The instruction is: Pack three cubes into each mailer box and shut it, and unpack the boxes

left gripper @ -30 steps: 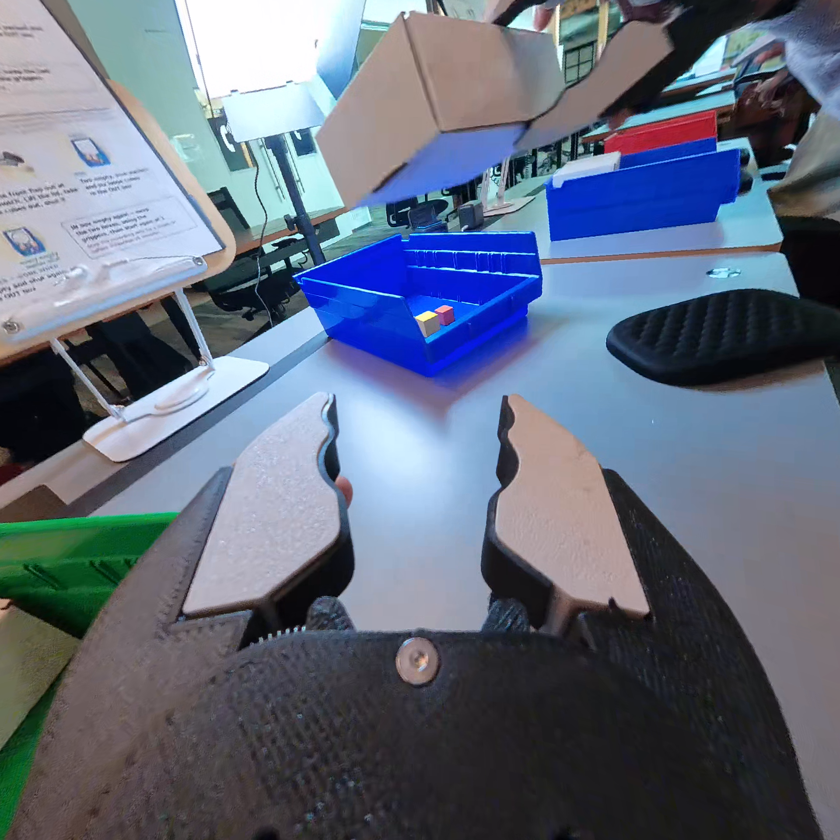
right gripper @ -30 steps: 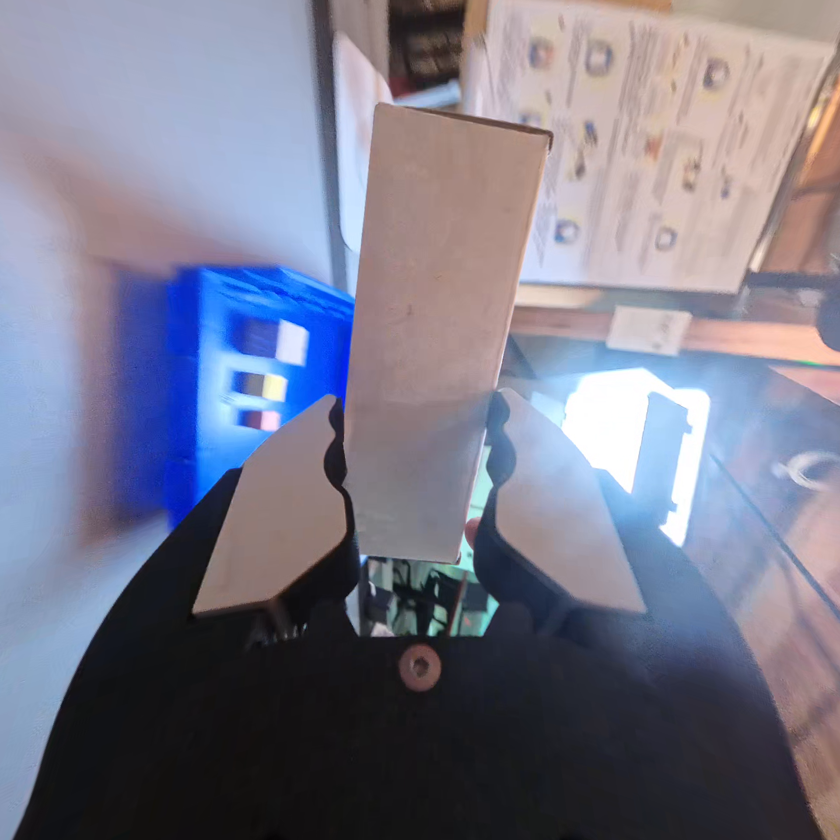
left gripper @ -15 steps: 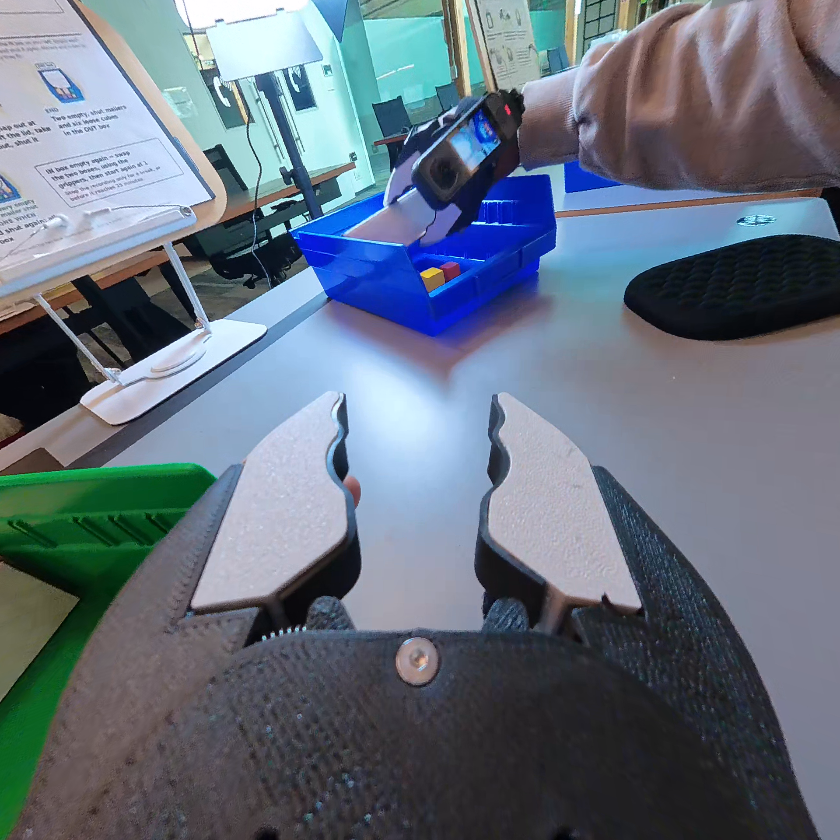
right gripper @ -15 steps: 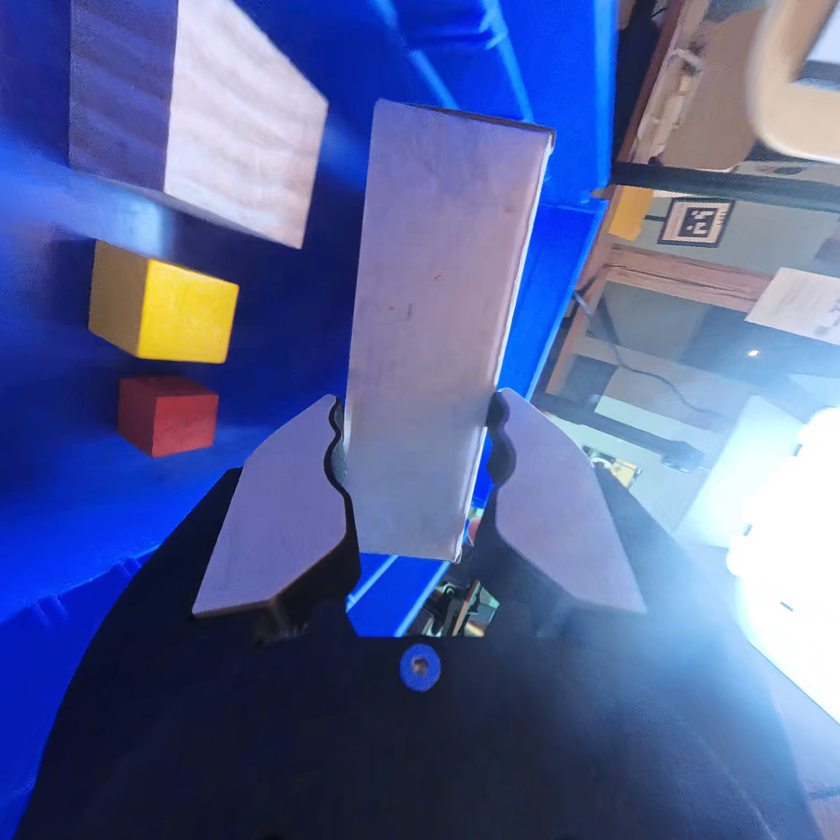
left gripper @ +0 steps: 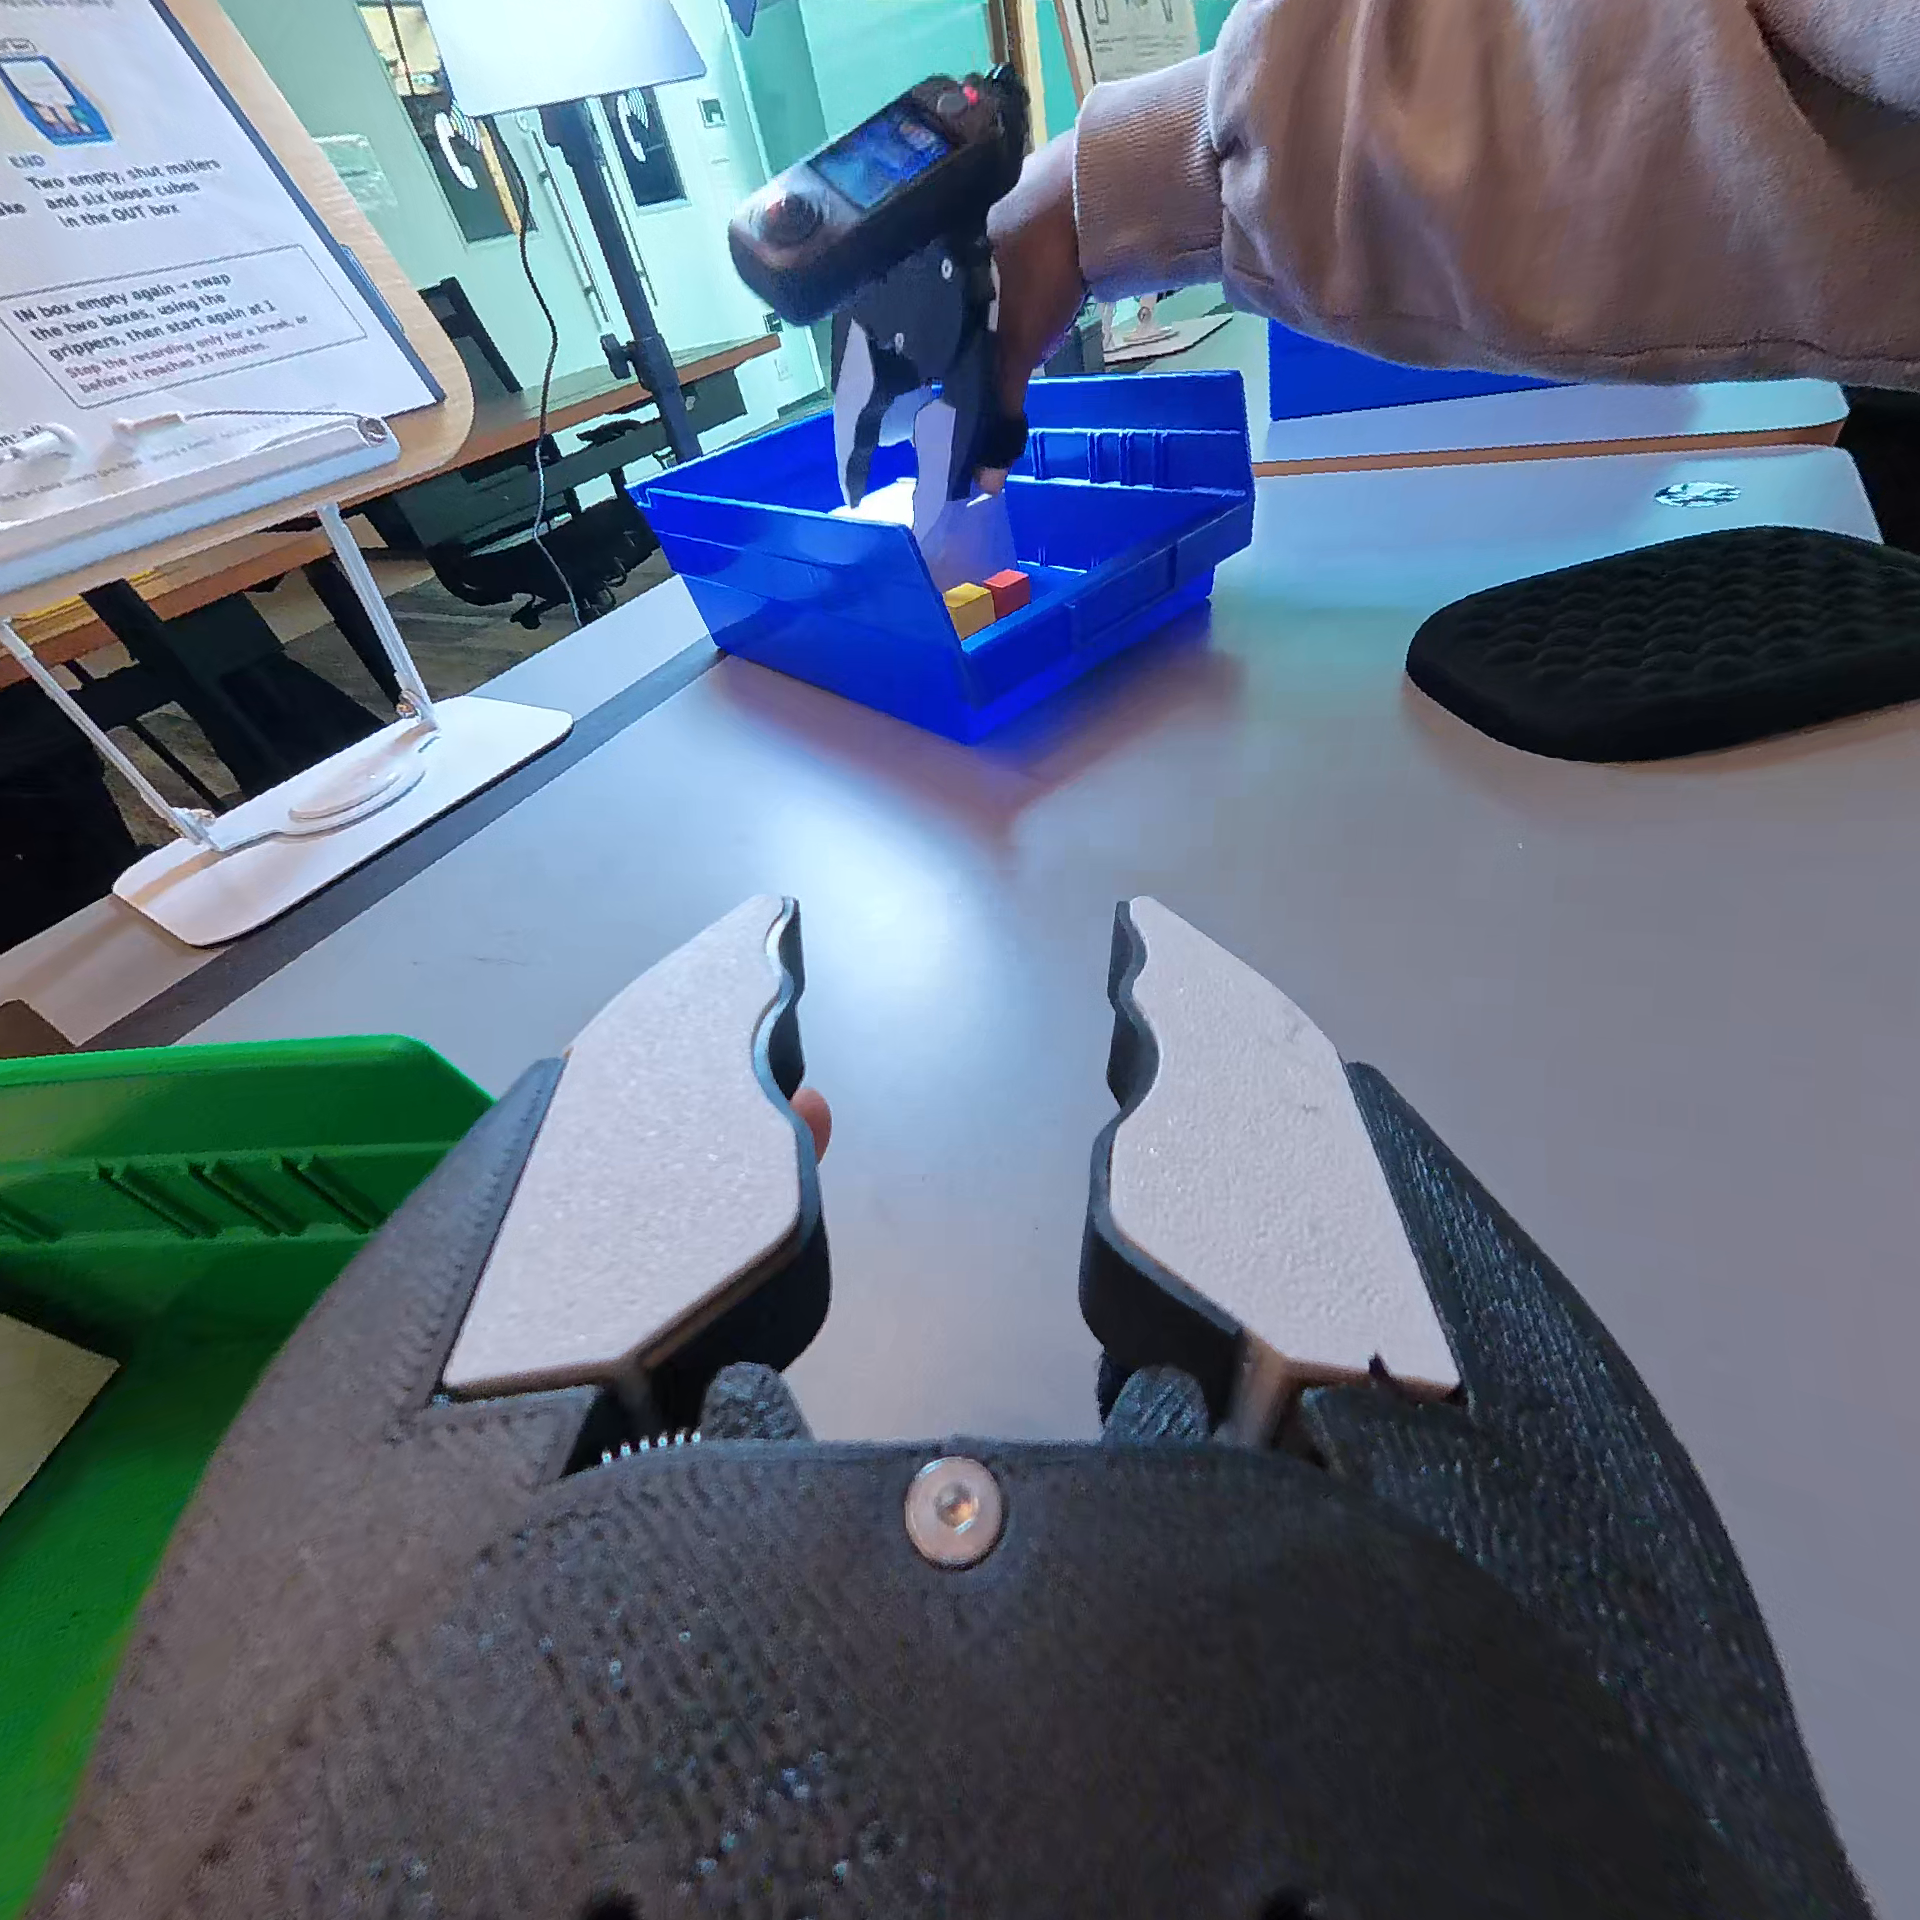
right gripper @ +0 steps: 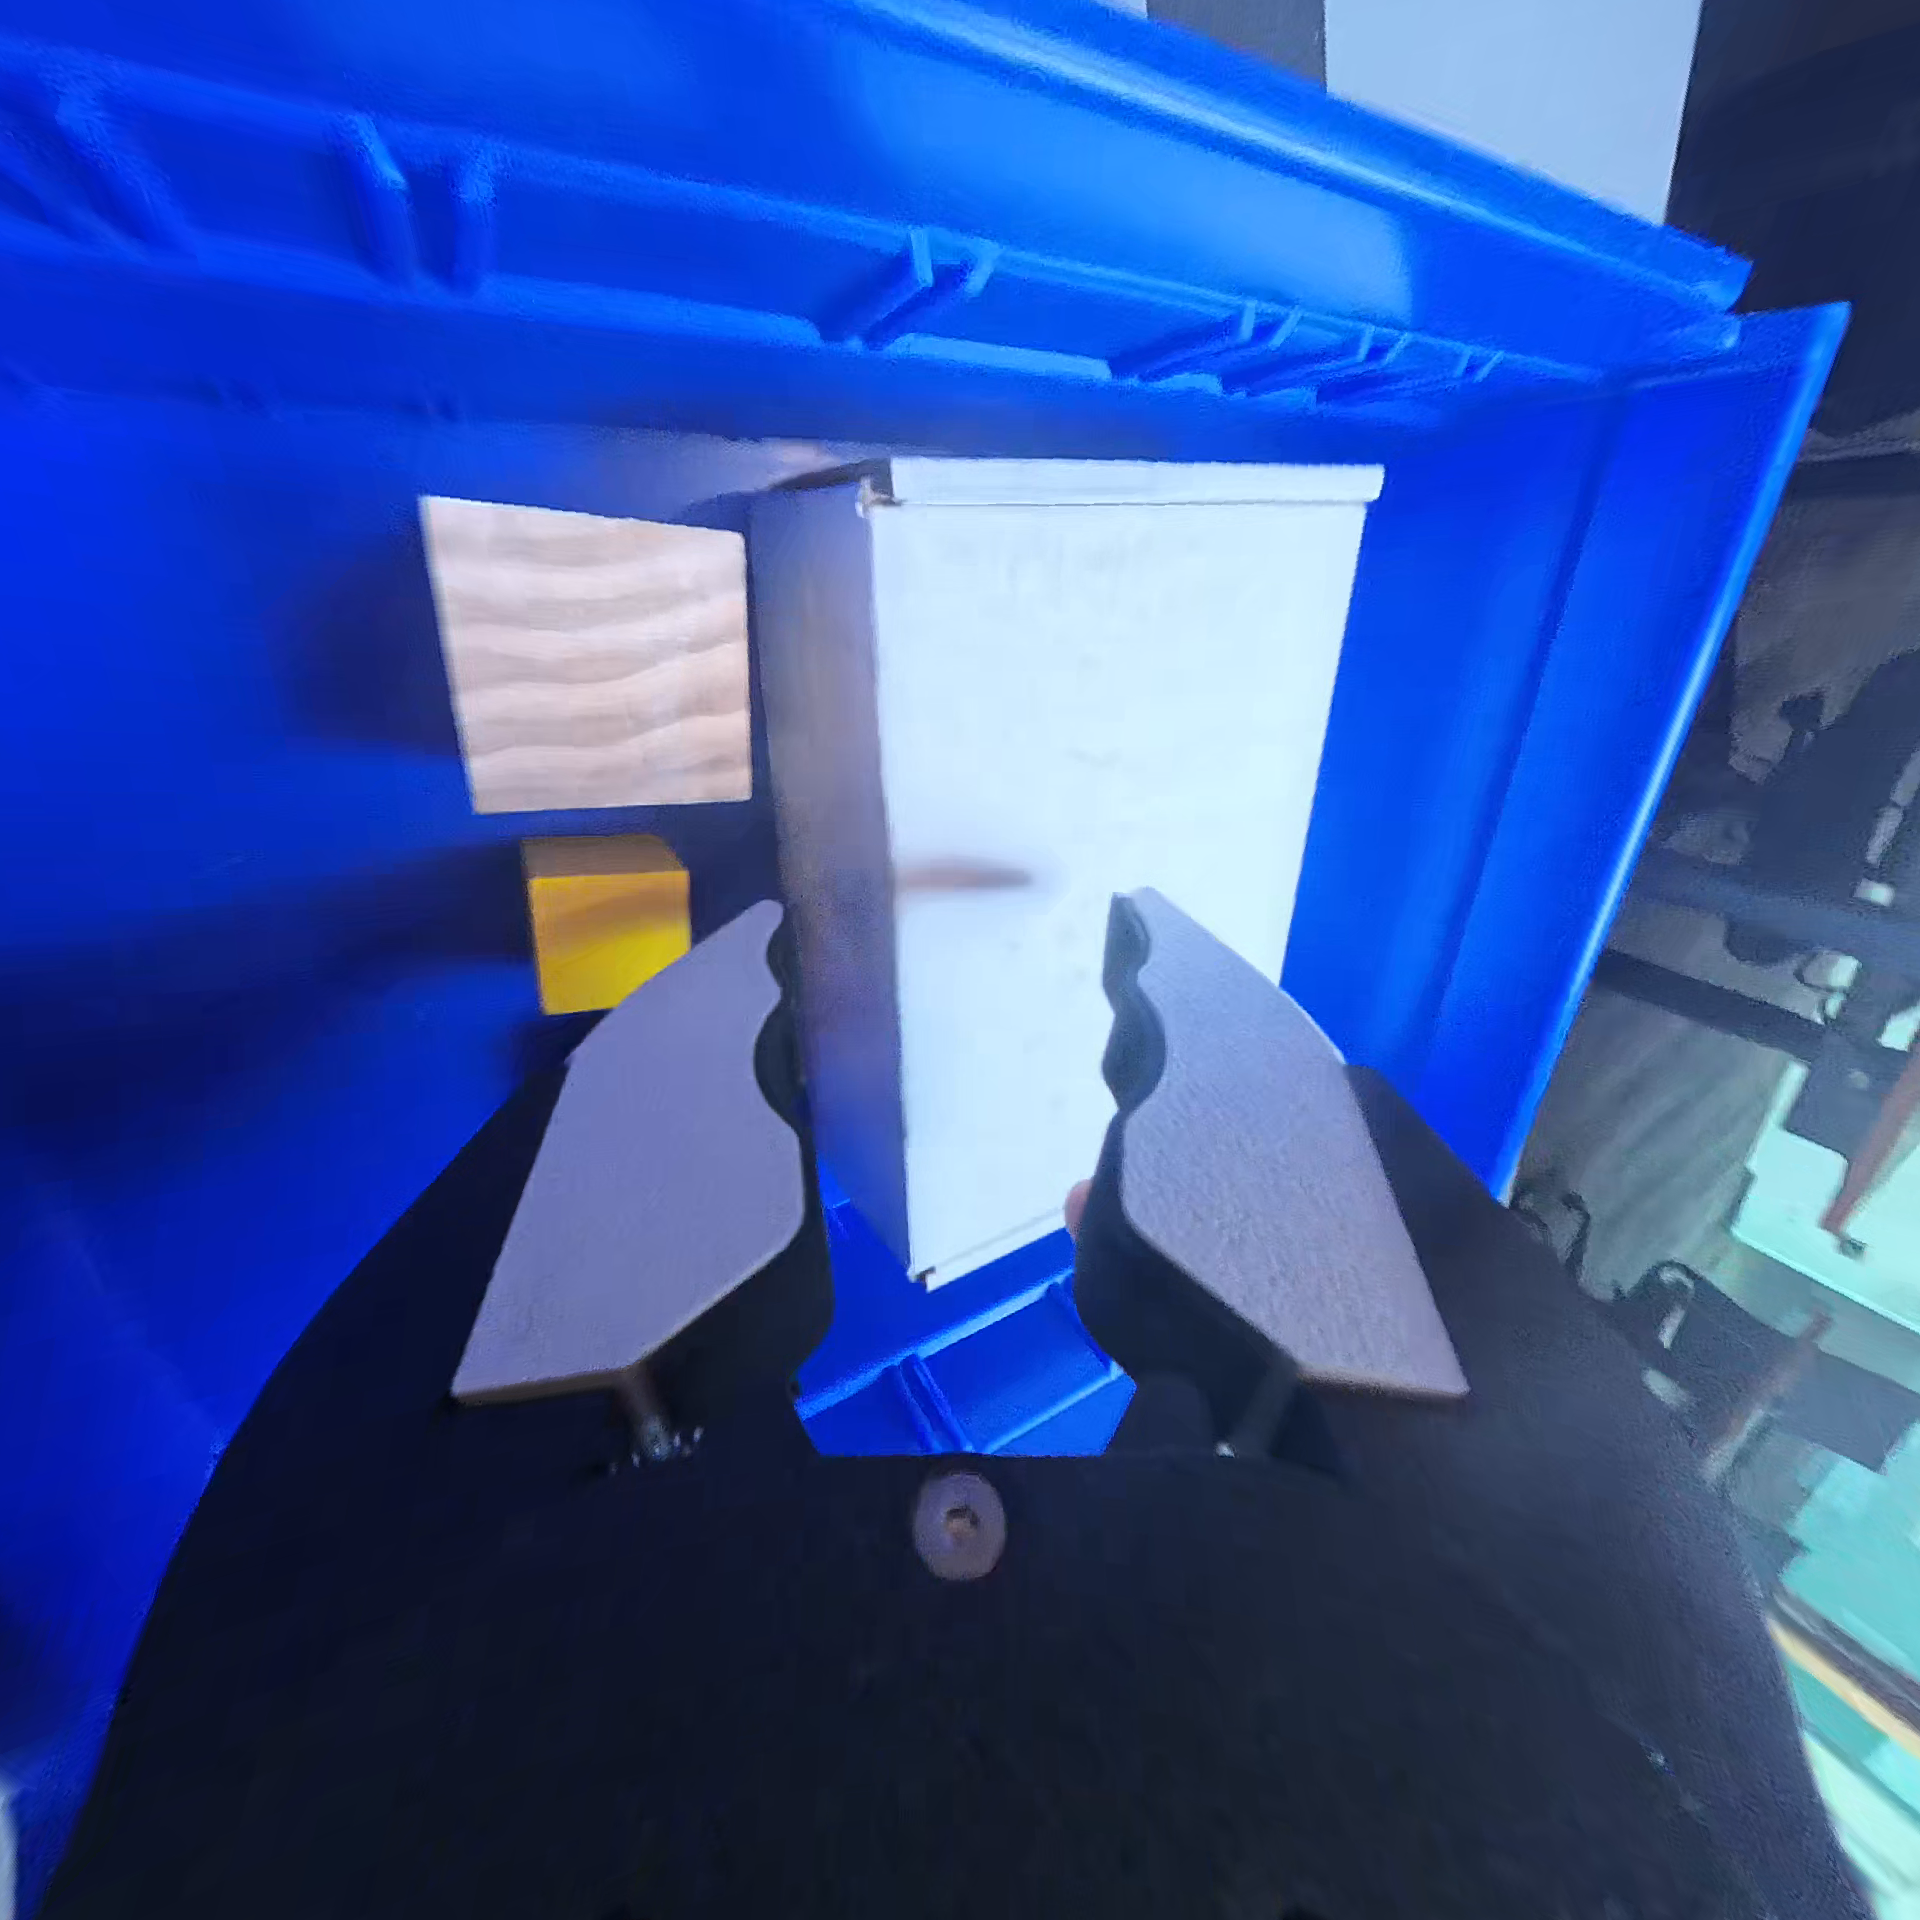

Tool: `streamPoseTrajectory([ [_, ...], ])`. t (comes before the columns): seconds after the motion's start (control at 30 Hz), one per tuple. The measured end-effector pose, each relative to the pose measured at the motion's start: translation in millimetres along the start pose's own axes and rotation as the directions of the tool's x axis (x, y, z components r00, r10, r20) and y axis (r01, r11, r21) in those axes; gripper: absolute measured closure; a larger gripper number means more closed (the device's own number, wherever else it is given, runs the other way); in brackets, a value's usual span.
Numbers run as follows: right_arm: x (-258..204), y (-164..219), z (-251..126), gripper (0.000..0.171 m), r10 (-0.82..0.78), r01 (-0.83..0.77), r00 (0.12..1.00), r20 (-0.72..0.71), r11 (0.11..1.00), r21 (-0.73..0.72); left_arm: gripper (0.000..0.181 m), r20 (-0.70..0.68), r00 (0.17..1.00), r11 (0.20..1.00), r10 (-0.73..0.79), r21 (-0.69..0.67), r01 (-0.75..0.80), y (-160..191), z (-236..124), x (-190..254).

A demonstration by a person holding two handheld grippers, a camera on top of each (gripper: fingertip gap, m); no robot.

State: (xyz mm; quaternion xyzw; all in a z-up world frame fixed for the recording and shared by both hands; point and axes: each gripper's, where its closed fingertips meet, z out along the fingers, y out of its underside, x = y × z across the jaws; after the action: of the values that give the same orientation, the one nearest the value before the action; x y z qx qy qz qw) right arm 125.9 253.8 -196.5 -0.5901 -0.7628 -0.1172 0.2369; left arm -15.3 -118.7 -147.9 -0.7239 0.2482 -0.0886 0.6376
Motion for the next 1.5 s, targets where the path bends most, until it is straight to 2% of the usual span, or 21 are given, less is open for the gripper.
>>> streamPoseTrajectory([
  [0.07,11.8,5.8,12.6,0.134,-0.002,-0.003,0.997,-0.078,0.998,-0.066,0.125,0.007,1.0,1.0,0.004,-0.003,-0.004,0.7,-0.5,-1.2],
  [0.1,17.6,8.0,16.5,0.136,0.001,-0.011,0.994,-0.113,0.996,-0.083,0.125,0.011,1.0,1.0,0.008,-0.004,-0.008,0.9,-1.0,-2.0],
  [0.13,19.1,7.2,17.4,0.135,0.025,-0.034,0.993,-0.117,0.997,-0.076,0.125,0.015,1.0,1.0,0.012,-0.006,-0.012,1.3,-1.4,-3.0],
  [0.23,22.2,2.7,9.0,0.114,0.121,-0.127,0.983,-0.135,0.991,-0.038,0.125,0.021,1.0,1.0,-0.004,-0.006,0.005,0.8,-3.7,-6.0],
  [0.3,19.8,-13.0,-11.0,0.113,0.193,-0.182,0.97,-0.149,0.98,0.082,0.124,0.023,1.0,1.0,-0.02,-0.01,0.02,-1.1,-6.5,-9.6],
  [0.37,9.7,-37.1,-42.1,0.114,0.279,-0.237,0.951,-0.132,0.935,0.265,0.124,0.029,0.999,0.999,-0.038,-0.018,0.039,-6.2,-12.4,-16.7],
  [0.43,-13.4,-62.8,-79.4,0.115,0.355,-0.3,0.934,-0.039,0.837,0.457,0.123,0.066,0.997,0.999,-0.033,-0.029,0.035,-15.5,-23.0,-33.4],
  [0.5,-47.6,-85.6,-116.8,0.117,0.394,-0.384,0.911,0.125,0.692,0.611,0.124,0.132,0.991,0.999,-0.005,-0.053,0.012,-26.8,-39.5,-60.2],
  [0.57,-89.5,-102.4,-146.5,0.118,0.367,-0.488,0.87,0.33,0.545,0.681,0.123,0.165,0.986,0.991,0.013,-0.131,0.009,-31.7,-57.0,-89.2],
  [0.63,-130.3,-111.5,-164.1,0.118,0.31,-0.587,0.81,0.498,0.452,0.672,0.115,0.196,0.979,0.96,0.058,-0.279,-0.002,-25.9,-72.1,-124.9],
  [0.73,-174.1,-119.1,-177.7,0.117,0.24,-0.642,0.763,0.6,0.384,0.664,0.102,0.191,0.975,0.862,0.115,-0.506,-0.002,-0.7,-83.7,-184.7],
  [0.83,-197.8,-125.4,-181.9,0.117,0.189,-0.635,0.768,0.612,0.352,0.688,0.087,0.113,0.991,0.7,0.068,-0.714,0.033,46.5,-86.1,-232.1],
  [0.87,-202.3,-126.7,-179.9,0.117,0.179,-0.619,0.781,0.598,0.349,0.704,0.082,0.082,0.996,0.644,0.017,-0.763,0.052,61.7,-85.6,-240.0],
  [1.0,-218.7,-126.3,-165.8,0.12,0.136,-0.613,0.781,0.609,0.348,0.709,0.068,0.01,1.0,0.415,-0.007,-0.91,0.012,105.3,-89.1,-278.4],
  [1.1,-224.8,-121.2,-157.9,0.122,0.13,-0.609,0.781,0.61,0.371,0.701,0.062,-0.017,0.999,0.284,-0.032,-0.959,-0.007,123.1,-89.0,-294.1],
  [1.2,-226.5,-117.9,-154.9,0.124,0.124,-0.607,0.782,0.611,0.377,0.7,0.064,-0.05,0.995,0.205,-0.084,-0.978,-0.032,135.9,-85.5,-293.1],
  [1.27,-227.4,-117.3,-155.3,0.124,0.113,-0.613,0.774,0.623,0.375,0.695,0.064,-0.091,0.995,0.151,-0.041,-0.985,-0.084,141.9,-86.2,-295.6],
  [1.4,-228.0,-115.8,-155.2,0.126,0.105,-0.598,0.785,0.611,0.385,0.703,0.064,-0.142,0.989,0.072,0.038,-0.987,-0.145,144.9,-89.7,-293.9],
  [1.5,-230.3,-114.4,-156.8,0.127,0.096,-0.579,0.798,0.595,0.393,0.714,0.064,-0.192,0.981,0.069,0.009,-0.979,-0.192,139.5,-95.0,-271.7],
])
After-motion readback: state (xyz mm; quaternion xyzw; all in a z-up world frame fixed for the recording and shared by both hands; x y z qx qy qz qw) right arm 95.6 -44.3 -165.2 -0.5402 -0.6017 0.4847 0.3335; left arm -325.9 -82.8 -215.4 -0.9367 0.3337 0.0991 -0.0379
